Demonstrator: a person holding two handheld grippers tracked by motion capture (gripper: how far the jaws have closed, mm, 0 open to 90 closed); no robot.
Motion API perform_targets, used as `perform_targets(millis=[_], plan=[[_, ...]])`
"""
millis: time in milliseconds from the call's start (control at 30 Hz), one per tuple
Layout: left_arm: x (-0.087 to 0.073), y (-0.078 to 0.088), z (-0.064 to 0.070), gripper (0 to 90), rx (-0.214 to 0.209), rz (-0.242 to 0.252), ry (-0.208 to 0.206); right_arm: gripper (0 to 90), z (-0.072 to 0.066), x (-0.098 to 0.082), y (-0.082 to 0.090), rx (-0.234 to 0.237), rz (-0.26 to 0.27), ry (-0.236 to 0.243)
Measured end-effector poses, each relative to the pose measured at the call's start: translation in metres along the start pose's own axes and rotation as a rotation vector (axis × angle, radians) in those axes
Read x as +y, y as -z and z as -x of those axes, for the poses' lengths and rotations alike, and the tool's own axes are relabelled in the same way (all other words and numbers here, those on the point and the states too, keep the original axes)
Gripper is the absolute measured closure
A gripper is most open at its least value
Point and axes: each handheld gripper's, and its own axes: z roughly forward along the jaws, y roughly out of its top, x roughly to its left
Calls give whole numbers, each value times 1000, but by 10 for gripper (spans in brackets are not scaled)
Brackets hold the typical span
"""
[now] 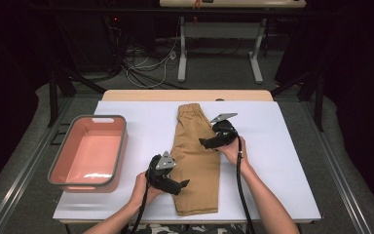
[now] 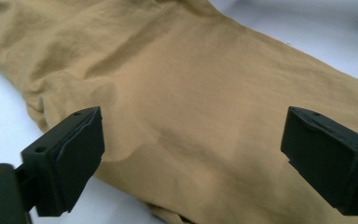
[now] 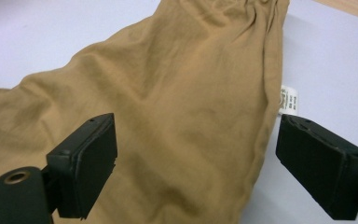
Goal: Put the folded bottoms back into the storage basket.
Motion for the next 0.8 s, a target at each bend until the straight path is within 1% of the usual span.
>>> perform_targets(millis=[67, 133, 167, 233, 367, 400, 433, 500, 533, 567, 633, 667, 700, 733, 767, 800], plan=[[0, 0, 0, 110, 3, 4, -3, 140, 2, 2, -3, -2, -4, 0], [1, -1, 1, 144, 6, -3, -8, 143, 4, 3, -5, -3, -8, -13], [1, -1, 1, 158, 6, -1, -10, 145, 6, 4, -7, -10, -11, -10], [1, -3, 1, 165, 3, -5, -15, 147, 7, 5, -10, -12, -14, -21], [1, -6, 1, 206, 1, -7, -10, 149, 10, 9, -17, -14, -19, -35], [1, -6, 1, 219, 1, -13, -9, 150, 11, 11, -19, -20, -28, -31], [1, -7, 1, 222, 1, -12, -6, 151, 12, 12, -21, -22, -21, -31], [1, -8, 0, 253, -2, -13, -14, 152, 14, 15, -24, -23, -33, -42], [0, -8, 0, 259, 0, -16, -4, 153, 14, 16, -26, -24, -34, -42], [0, -8, 0, 267, -1, -20, -7, 155, 15, 17, -28, -23, -37, -44], [0, -9, -1, 311, 1, -22, -11, 156, 16, 19, -31, -25, -40, -51], [0, -10, -1, 312, 1, -21, -1, 157, 17, 20, -33, -28, -44, -47], [0, -10, -1, 327, 5, -26, -4, 158, 17, 21, -34, -23, -47, -54], [0, -10, -1, 359, 1, -29, -4, 159, 18, 21, -36, -29, -45, -52], [0, -10, -2, 373, 3, -31, -5, 161, 18, 22, -38, -32, -50, -58], [-1, -11, -1, 385, 3, -30, 3, 162, 18, 23, -39, -28, -51, -62]])
